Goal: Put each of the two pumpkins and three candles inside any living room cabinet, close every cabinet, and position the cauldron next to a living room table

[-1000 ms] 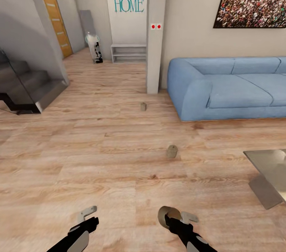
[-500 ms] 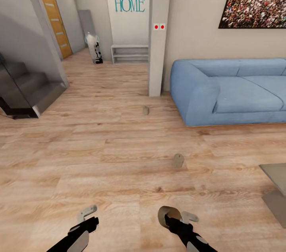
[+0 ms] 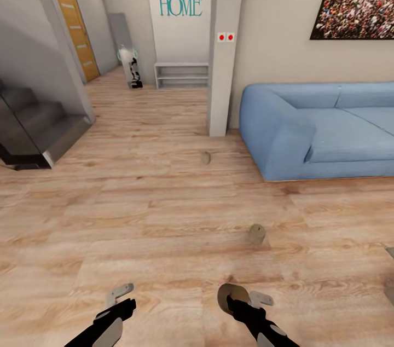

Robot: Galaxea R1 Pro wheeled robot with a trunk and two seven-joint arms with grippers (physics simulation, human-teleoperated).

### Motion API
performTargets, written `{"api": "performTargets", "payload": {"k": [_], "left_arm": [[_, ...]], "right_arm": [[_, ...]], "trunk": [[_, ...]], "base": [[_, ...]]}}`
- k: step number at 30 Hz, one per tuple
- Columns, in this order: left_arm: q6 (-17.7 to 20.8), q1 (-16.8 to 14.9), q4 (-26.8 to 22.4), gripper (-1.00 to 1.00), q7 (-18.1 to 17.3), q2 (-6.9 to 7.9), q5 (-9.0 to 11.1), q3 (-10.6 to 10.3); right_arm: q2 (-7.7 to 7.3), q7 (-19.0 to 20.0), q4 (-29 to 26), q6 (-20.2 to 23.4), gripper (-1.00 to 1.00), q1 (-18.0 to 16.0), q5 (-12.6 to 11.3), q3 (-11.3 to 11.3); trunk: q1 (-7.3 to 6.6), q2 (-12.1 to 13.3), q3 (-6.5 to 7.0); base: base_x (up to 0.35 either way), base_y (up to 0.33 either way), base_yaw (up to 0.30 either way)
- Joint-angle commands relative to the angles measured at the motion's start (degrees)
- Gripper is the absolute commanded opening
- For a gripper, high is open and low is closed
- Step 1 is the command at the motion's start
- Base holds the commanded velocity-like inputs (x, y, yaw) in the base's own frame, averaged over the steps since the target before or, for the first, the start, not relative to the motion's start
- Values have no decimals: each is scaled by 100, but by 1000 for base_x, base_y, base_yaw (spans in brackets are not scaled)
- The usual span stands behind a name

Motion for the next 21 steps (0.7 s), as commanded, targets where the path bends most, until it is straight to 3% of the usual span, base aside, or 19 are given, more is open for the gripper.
{"api": "performTargets", "payload": {"k": [1, 21], "left_arm": [[11, -2, -15, 100, 46, 8, 32, -48], [11, -2, -15, 100, 46, 7, 32, -57]], "right_arm": [[0, 22, 10, -35, -100, -6, -55, 36], [10, 16, 21, -27, -100, -11, -45, 46]], "trunk": [[2, -2, -4], [2, -2, -4]], "base": [[294, 123, 0], [314, 25, 23]]}}
